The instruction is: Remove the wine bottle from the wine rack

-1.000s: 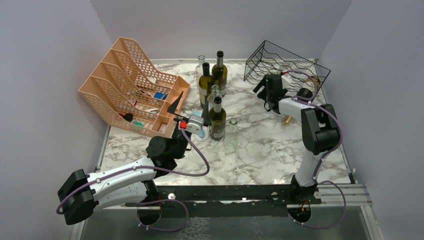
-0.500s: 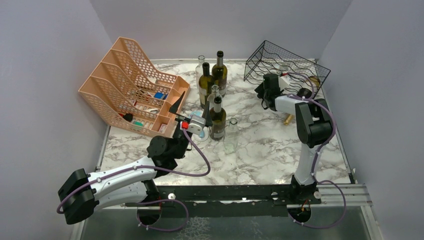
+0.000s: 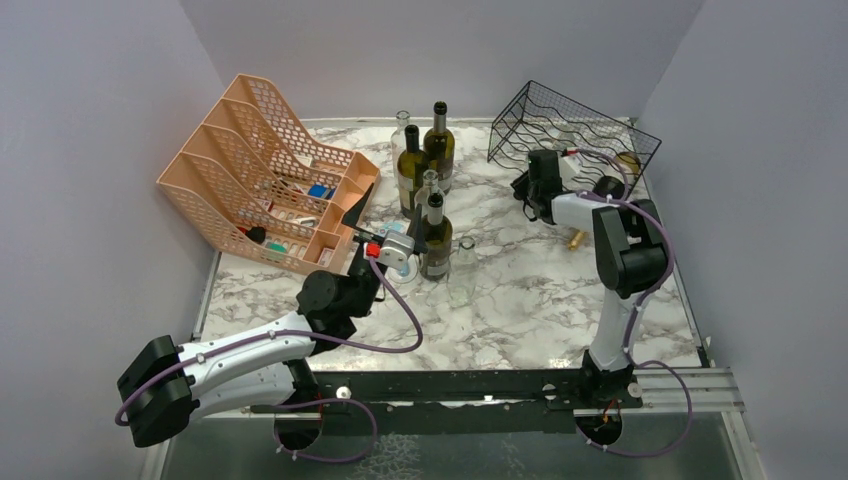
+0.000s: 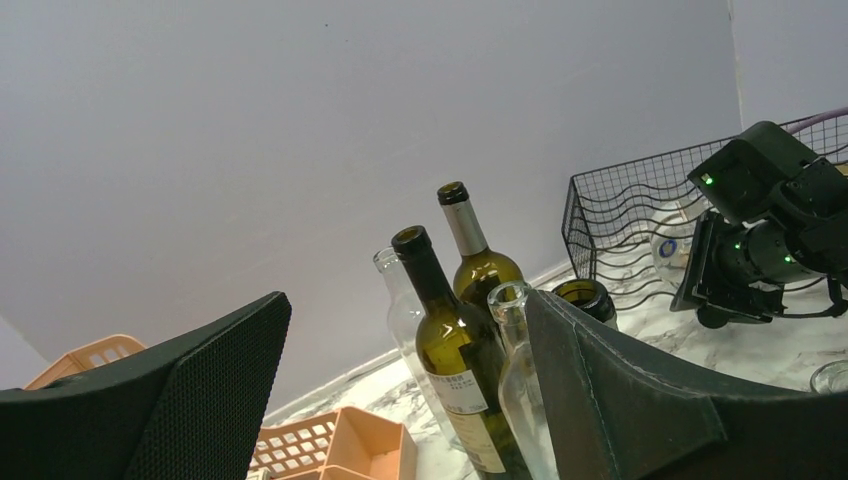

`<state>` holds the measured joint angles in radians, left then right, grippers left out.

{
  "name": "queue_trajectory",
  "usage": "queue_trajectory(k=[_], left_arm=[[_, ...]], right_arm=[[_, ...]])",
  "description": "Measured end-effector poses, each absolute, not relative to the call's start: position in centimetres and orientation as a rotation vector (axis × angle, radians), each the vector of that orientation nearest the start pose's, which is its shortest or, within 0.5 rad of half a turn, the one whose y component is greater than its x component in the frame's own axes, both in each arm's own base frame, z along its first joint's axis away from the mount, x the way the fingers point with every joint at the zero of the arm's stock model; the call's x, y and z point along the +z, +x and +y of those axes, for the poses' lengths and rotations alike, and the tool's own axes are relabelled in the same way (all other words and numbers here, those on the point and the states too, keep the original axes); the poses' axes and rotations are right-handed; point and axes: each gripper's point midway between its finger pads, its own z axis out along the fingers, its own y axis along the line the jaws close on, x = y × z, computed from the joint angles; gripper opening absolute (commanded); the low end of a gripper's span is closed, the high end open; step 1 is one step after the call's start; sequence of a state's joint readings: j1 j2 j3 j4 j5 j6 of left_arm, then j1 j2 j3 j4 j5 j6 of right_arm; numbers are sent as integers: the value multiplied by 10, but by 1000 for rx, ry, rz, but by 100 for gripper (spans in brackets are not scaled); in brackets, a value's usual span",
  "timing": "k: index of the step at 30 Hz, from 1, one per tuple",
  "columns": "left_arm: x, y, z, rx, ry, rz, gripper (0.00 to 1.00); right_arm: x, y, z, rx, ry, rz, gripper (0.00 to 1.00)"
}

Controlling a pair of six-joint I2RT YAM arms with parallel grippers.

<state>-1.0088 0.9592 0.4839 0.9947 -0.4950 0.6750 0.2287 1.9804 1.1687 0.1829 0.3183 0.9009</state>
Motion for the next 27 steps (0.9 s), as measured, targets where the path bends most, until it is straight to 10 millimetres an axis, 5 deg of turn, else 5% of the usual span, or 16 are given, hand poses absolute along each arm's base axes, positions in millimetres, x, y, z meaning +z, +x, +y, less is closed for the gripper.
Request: queue_trajectory(k=[8,18,27], left_arm=[[347,260,-215,-40,481,1020,93],[343,260,-218,-46,492,1026,93],[343,261,-219,-52,490,1027,92]], right_arm=[[61,488,108,379,891,2013,25],[62,426,122,431,843,2117,23],[56,406,124,424,766,2192,22]])
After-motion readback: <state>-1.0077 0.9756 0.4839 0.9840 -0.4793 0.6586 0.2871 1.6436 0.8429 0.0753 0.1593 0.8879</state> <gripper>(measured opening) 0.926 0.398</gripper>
